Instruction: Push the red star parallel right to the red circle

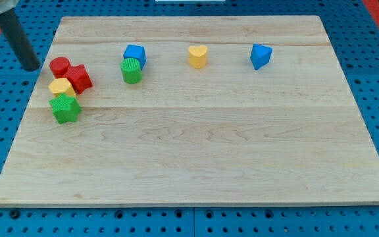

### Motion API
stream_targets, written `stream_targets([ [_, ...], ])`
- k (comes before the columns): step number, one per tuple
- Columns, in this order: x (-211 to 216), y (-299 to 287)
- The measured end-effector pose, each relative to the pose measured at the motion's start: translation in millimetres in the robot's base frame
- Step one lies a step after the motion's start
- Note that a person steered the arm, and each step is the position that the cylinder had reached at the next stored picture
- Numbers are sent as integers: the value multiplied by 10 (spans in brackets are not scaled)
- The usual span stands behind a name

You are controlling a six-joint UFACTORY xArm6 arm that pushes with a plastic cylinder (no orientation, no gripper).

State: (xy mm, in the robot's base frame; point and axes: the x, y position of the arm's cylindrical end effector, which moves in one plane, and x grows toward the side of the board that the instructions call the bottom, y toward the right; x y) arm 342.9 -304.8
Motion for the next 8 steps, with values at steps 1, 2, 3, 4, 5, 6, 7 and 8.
stream_targets([
  [1, -309, 4],
  [2, -162, 159],
  [3, -52, 562],
  [4, 133, 638],
  [5, 167, 1027],
  [6, 409, 1259],
  [7, 560, 1259],
  [8, 630, 1454],
])
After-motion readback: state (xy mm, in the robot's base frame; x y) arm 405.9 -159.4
